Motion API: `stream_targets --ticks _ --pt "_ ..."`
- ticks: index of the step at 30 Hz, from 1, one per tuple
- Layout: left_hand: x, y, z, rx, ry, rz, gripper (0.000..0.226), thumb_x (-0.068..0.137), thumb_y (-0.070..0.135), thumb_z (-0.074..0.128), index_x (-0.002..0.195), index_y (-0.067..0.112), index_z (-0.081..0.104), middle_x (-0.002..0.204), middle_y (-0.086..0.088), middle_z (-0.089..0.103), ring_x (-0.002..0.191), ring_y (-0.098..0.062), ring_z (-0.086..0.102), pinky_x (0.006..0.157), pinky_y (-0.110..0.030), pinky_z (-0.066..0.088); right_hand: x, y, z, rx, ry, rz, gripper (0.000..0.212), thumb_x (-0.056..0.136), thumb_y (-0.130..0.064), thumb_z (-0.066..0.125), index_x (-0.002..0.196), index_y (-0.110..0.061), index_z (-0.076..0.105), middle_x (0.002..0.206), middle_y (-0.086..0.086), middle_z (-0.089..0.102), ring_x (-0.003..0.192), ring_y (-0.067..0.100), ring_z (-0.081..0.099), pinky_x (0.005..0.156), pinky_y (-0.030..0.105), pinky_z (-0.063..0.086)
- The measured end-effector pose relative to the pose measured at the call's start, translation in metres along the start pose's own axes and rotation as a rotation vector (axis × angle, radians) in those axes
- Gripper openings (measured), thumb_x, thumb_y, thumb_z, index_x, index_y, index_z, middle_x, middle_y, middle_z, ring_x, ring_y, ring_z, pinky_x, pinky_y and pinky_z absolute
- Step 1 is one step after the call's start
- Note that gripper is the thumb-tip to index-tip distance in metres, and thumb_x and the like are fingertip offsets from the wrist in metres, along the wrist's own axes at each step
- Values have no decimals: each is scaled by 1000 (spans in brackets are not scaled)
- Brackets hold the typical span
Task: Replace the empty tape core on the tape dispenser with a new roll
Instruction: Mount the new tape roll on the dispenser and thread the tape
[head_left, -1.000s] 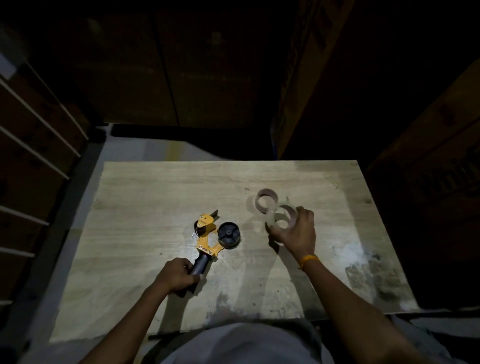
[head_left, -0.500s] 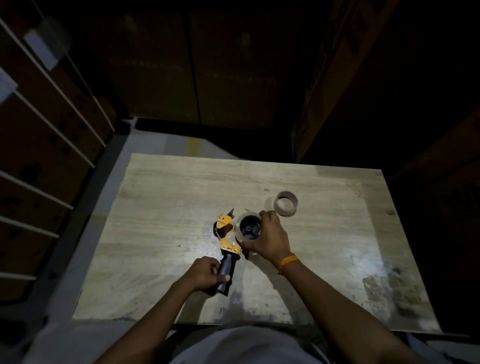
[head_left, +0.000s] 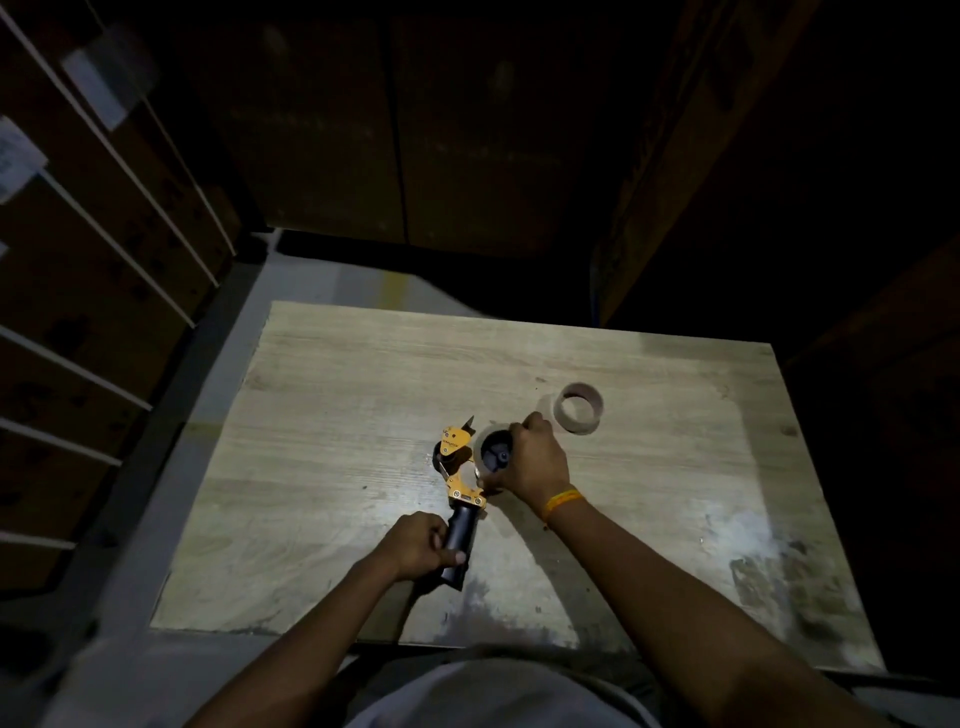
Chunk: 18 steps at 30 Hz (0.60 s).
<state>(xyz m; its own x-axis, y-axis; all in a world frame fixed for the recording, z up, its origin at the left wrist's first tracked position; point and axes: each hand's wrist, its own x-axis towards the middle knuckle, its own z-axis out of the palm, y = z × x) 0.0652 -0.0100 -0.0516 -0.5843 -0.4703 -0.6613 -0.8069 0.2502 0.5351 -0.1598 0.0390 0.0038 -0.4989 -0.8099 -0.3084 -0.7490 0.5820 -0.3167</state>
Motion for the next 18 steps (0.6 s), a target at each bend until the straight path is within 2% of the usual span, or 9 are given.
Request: stream_targets --ticks 5,8,10,12,16,18 --pt "-3 1 2 9 16 -8 45 79 51 83 95 10 72 89 -5 73 80 -19 63 60 -26 39 12 -4 1 -110 -113 0 92 48 -56 98 118 -5 66 122 14 54 109 34 59 81 42 58" --pt "-4 3 2 -10 14 -17 42 79 51 83 96 14 71 91 -5 74 81 -19 64 63 -29 42 20 -2 -8 -155 -158 -114 70 57 -35 98 114 -6 69 121 15 57 105 39 65 80 45 58" --pt "-5 4 2 -18 13 -26 40 78 51 84 95 17 71 92 -3 74 82 -20 66 65 -29 44 23 -2 -13 -144 -190 -216 55 68 -20 91 116 -6 68 123 16 57 106 42 65 82 47 58" --pt "-7 3 2 -35 20 -33 39 77 51 84 94 18 71 90 -1 74 83 -20 68 67 -30 47 25 -5 -18 -157 -227 -298 50 72 -13 87 117 -5 67 123 17 57 106 44 65 83 48 56" --pt "-8 2 2 -41 33 -25 41 75 54 84 92 19 72 89 -1 74 84 -20 69 68 -31 48 23 -11 -29 -263 -279 -450 64 68 0 84 129 -6 64 128 17 59 109 45 64 85 49 56" --pt "-9 1 1 -47 33 -29 43 72 57 83 92 20 72 88 1 74 83 -18 70 71 -33 52 24 -12 -32 -293 -290 -522 69 74 3 79 139 -6 59 133 19 59 113 46 62 87 50 55"
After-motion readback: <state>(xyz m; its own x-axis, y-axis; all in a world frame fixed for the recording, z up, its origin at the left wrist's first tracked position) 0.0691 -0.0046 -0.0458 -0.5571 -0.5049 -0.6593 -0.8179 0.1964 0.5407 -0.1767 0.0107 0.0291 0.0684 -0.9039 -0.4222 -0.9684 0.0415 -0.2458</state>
